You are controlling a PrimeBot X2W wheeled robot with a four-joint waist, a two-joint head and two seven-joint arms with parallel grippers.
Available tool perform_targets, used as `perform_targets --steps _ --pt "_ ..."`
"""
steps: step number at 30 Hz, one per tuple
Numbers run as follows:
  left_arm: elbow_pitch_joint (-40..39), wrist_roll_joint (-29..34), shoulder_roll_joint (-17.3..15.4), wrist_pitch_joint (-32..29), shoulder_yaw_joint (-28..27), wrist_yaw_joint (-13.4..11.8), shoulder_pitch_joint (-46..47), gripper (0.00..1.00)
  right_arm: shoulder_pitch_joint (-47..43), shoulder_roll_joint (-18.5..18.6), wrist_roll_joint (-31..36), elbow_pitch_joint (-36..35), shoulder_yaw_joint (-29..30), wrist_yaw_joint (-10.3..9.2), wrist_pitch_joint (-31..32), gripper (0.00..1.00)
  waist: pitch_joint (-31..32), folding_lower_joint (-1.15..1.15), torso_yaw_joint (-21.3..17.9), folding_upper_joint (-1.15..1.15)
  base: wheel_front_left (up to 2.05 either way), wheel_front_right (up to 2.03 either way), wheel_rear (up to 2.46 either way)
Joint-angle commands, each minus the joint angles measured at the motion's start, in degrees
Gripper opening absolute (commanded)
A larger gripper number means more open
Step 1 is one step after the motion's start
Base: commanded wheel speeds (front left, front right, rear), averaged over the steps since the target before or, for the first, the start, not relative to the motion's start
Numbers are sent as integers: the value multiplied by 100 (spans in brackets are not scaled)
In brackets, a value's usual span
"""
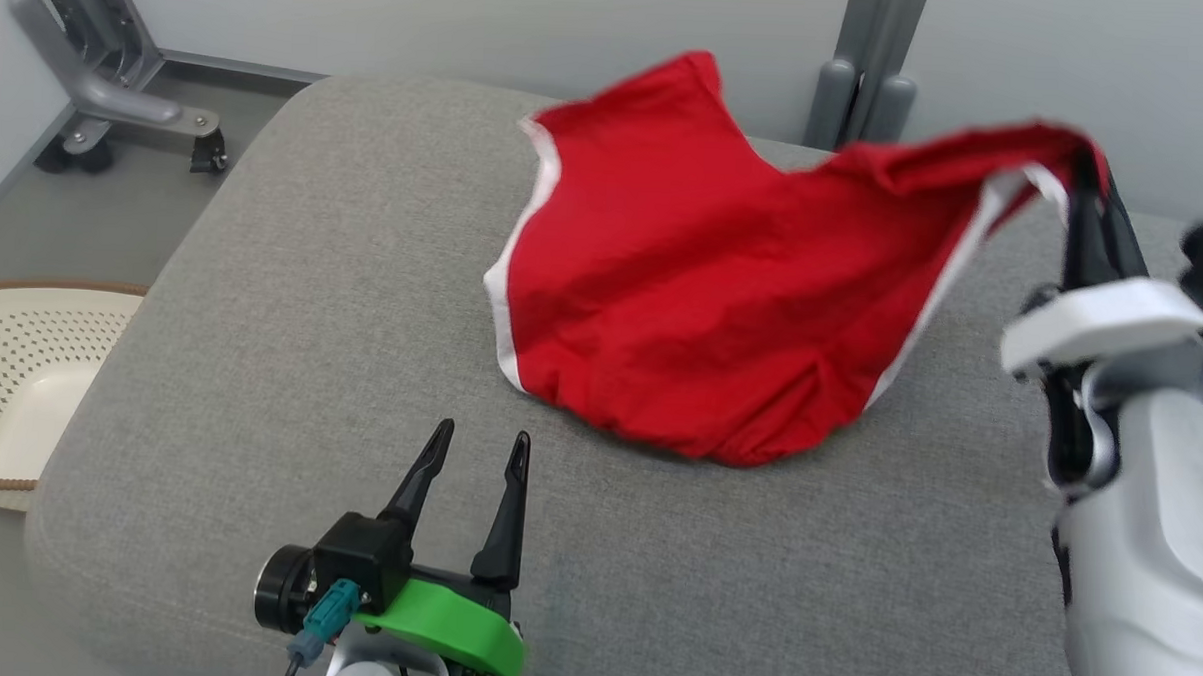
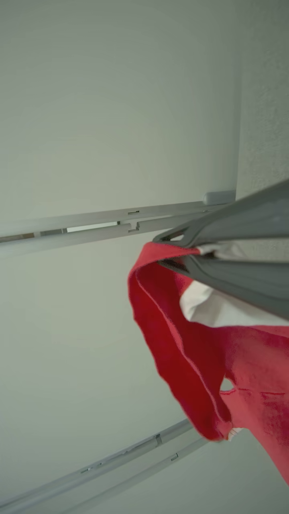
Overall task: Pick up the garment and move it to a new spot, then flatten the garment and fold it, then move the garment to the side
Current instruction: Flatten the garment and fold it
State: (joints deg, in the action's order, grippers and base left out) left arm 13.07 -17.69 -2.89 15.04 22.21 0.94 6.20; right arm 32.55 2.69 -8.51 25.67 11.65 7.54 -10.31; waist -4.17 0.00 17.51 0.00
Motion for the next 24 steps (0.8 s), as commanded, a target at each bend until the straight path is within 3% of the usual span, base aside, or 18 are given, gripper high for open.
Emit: perform_targets --steps 1,5,6,7,8,15,19,24 --pt "-6 -27 -2 17 -13 -5 -62 100 -313 25 -39 160 300 -8 66 0 -58 0 -151 0 0 0 0" --pt "12 -3 -7 17 -19 11 -1 100 -936 27 230 741 1163 -8 119 0 -122 0 -370 0 0 0 0" --pt "15 8 -6 17 -15 20 24 100 -990 29 280 868 1305 -8 131 5 -134 0 -415 0 0 0 0" --pt "24 20 -4 17 -16 28 56 100 -988 36 306 1011 1481 -8 65 95 -143 0 -476 0 0 0 0" --pt "35 30 -6 17 -14 40 82 100 -962 30 354 1129 1547 -7 -10 100 -144 0 -530 0 0 0 0" --pt "74 63 -7 17 -18 41 155 100 -785 29 382 1183 990 -8 -387 100 -99 0 -790 0 0 0 0" --pt "22 9 -7 17 -25 44 155 100 -1012 20 315 525 174 -8 -471 100 -49 0 -842 0 0 0 0" --pt "-168 -31 -7 17 -166 -1 83 100 -1661 32 407 -847 -953 -9 -486 100 29 0 -913 0 0 0 0"
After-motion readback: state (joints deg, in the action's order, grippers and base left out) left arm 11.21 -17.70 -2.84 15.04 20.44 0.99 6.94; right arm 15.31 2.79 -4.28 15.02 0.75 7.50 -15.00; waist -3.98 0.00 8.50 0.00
